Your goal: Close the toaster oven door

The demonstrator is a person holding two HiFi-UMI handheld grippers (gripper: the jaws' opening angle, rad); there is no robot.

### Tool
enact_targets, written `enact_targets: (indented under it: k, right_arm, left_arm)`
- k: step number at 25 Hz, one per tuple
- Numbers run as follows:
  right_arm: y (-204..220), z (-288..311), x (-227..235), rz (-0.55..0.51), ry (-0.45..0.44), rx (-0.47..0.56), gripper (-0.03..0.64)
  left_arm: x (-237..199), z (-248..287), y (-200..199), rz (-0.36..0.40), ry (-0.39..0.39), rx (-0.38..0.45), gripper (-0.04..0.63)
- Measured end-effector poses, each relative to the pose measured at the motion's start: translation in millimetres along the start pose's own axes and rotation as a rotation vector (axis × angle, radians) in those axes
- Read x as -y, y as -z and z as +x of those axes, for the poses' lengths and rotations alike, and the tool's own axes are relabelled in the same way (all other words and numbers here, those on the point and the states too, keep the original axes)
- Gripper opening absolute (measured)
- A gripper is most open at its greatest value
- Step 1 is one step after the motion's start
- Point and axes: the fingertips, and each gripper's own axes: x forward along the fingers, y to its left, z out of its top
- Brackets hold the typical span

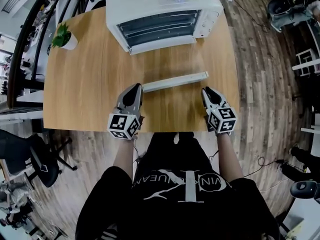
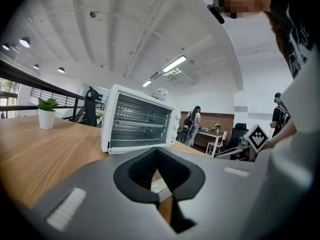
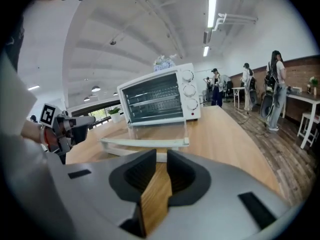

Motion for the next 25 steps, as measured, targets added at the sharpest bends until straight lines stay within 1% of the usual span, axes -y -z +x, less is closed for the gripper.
enact_targets:
  k: [6, 9, 12, 15, 19, 25]
  right_arm:
    - [11.0, 21.4, 15.0, 0.024, -0.032, -0.077, 0.026]
    - [12.6, 29.2, 20.1, 0.029, -0.047, -0.093, 0.029]
    - [9.9, 36.6, 23.6, 0.027, -0.061, -0.093, 0.035]
    - [10.0, 45.9, 25.3, 0.016, -0.070, -0.103, 0.055]
    - [8.8, 54.6, 29.3, 0.001, -0.055, -0.105, 0.066]
    - [6.5, 61.9, 29.6, -0.042, -0.043, -0.115, 0.067]
  left_arm:
    - [4.7, -0.9, 8.7, -0.038, -0.085, -0.010, -0.006]
    - [8.4, 0.1, 15.7, -0.054, -0.114, -0.014, -0.006]
    - [14.3, 2.7, 18.9, -0.063, -0.128, -0.015, -0.006]
    - [17.2, 4.7, 24.5, -0.065, -0.137, -0.026, -0.006]
    - [16.9, 4.3, 32.3, -0.074, -0.151, -0.043, -0.006]
    - [15.6, 4.3, 35.4, -0.086, -0.166, -0.045, -0.006]
